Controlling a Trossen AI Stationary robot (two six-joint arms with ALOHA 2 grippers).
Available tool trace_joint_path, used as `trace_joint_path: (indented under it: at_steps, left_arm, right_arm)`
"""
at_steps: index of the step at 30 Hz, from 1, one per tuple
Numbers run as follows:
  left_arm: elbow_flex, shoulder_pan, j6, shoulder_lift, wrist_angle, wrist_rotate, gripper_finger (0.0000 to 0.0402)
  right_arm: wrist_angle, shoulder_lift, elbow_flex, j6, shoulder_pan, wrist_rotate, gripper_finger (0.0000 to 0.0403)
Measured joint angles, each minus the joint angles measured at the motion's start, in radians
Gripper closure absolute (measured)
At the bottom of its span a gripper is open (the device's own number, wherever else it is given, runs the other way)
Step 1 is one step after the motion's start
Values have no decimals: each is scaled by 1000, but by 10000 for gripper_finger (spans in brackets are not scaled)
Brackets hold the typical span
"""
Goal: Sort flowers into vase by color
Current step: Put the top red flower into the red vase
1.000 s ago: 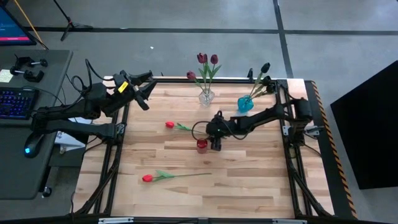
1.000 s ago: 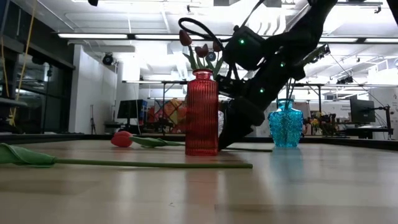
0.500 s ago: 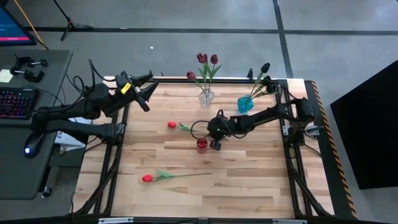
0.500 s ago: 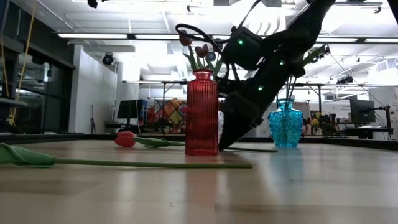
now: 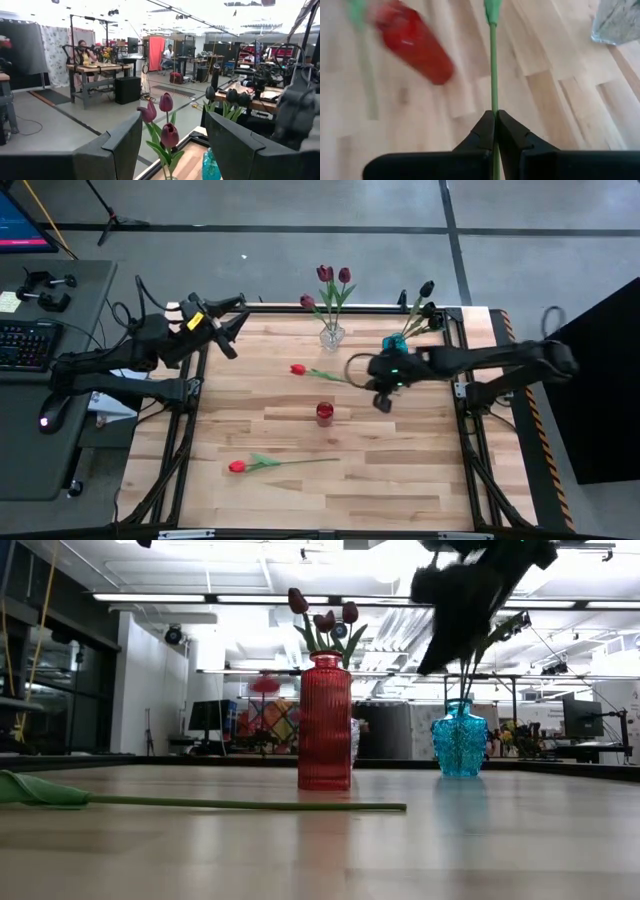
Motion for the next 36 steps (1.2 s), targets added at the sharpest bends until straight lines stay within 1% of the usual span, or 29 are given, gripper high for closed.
trace_joint_path:
  at_steps: [3,6,9,10,12,16,20,24,27,28,30,33,36]
  left_arm:
    - [0,0,2,-7,-1,-6,195]
    - [0,0,-8,-10,-1,-6,195]
    - [0,0,-16,-10,-1,-6,195]
    - [0,0,-16,-10,-1,-6,195]
    - [0,0,-16,-8,0,-6,195]
    - [0,0,-61,1,10,-6,195]
    - [0,0,-149,18,22,33,195]
    - [0,-1,-225,44,23,77,195]
    - [0,-1,-299,64,23,115,195]
    - [0,-1,-319,71,23,131,195]
    - [0,-1,-362,83,23,161,195]
    - [0,-4,-417,101,37,186,195]
    - [0,-19,-445,119,57,188,195]
  right_arm:
    - [-37,-117,0,51,24,-27,402]
    - [17,-212,0,108,50,-12,402]
    - [180,-266,0,121,73,86,402]
    - [251,-270,0,105,77,121,403]
    - [401,-264,1,51,81,158,403]
    - [795,-194,-33,-43,67,167,403]
    - [1233,-81,-94,-83,39,126,403]
    - [1712,74,-168,-48,19,115,403]
    - [2011,193,-203,11,17,113,403]
    - [2069,230,-208,30,22,113,403]
    - [2052,274,-207,45,37,113,403]
    - [2066,344,-188,18,61,117,403]
    - [2066,391,-165,-5,75,118,403]
